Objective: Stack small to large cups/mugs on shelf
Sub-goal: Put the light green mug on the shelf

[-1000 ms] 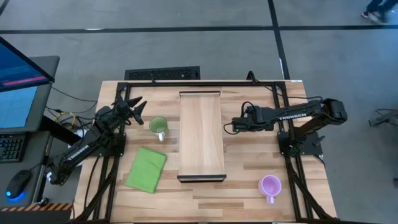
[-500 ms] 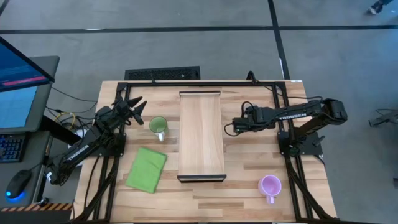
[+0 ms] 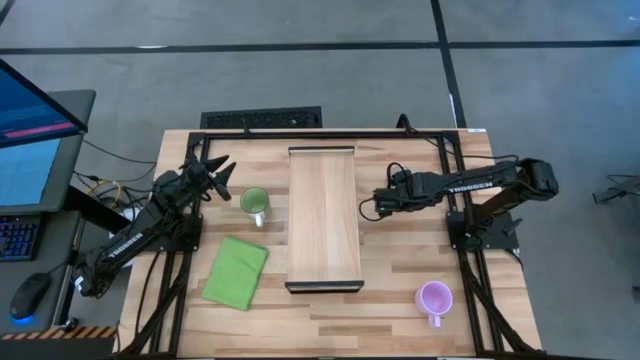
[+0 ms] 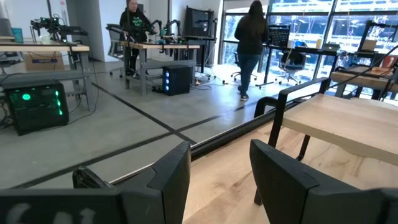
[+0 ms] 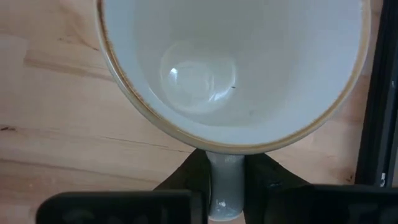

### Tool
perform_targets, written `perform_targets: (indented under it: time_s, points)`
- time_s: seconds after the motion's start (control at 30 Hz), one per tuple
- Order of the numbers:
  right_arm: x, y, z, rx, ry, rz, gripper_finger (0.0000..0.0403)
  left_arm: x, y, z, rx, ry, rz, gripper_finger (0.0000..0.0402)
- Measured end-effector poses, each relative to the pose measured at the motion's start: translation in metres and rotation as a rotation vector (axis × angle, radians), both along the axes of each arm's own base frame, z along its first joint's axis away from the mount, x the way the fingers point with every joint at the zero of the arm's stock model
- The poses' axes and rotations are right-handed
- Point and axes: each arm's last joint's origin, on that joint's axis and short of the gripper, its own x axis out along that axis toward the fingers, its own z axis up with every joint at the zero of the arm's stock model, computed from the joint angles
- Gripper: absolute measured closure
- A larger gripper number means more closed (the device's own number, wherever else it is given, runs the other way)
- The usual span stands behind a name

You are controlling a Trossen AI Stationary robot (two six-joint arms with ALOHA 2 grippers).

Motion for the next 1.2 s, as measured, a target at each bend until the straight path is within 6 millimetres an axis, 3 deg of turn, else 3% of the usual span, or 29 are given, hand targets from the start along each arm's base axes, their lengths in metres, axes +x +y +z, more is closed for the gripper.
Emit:
perform_targets:
  time_s: [0.53, 1.2]
  points:
    - [0.016, 0.000, 0.034, 0.012, -0.031, 0.145, 0.0336, 0.000, 0.000, 0.000, 0.000, 0.000, 0.000, 0.0244]
    - [0.022, -0.002, 0.098, -0.056, -0.034, 0.231, 0.0336, 0.000, 0.000, 0.000, 0.000, 0.000, 0.000, 0.0244]
